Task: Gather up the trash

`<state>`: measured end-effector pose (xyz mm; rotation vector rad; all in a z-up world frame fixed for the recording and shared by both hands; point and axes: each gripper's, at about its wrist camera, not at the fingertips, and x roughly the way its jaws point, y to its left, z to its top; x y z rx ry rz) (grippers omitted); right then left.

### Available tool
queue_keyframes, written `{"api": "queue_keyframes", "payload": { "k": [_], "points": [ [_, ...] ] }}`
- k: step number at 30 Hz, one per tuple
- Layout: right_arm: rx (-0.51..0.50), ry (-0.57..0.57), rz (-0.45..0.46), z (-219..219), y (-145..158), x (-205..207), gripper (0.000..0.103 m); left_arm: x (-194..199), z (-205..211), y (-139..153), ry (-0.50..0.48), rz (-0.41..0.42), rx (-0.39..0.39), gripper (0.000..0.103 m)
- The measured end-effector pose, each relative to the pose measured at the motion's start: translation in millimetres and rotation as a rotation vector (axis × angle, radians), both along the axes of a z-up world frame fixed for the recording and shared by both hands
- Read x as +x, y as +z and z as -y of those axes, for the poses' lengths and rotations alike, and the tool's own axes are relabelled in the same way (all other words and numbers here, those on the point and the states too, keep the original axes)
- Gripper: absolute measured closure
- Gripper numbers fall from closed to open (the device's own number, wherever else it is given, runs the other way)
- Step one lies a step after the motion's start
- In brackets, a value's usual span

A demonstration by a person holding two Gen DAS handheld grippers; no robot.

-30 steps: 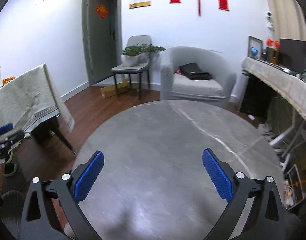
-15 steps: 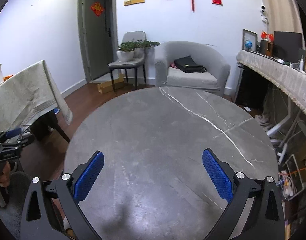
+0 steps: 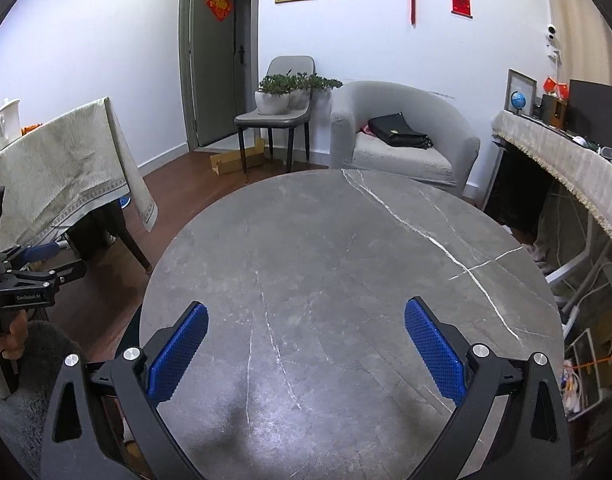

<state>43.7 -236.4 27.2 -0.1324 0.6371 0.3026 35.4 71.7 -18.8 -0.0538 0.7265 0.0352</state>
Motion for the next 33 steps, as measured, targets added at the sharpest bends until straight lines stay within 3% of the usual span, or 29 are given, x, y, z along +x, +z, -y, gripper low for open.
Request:
{"api": "queue_keyframes", "payload": {
  "k": [33],
  "points": [
    [0.010, -0.004, 0.003, 3.2, 2.6, -0.4, 0.003, 0.0, 3.0, 0.6, 0.002, -0.001, 0.011, 0.004]
  ]
}}
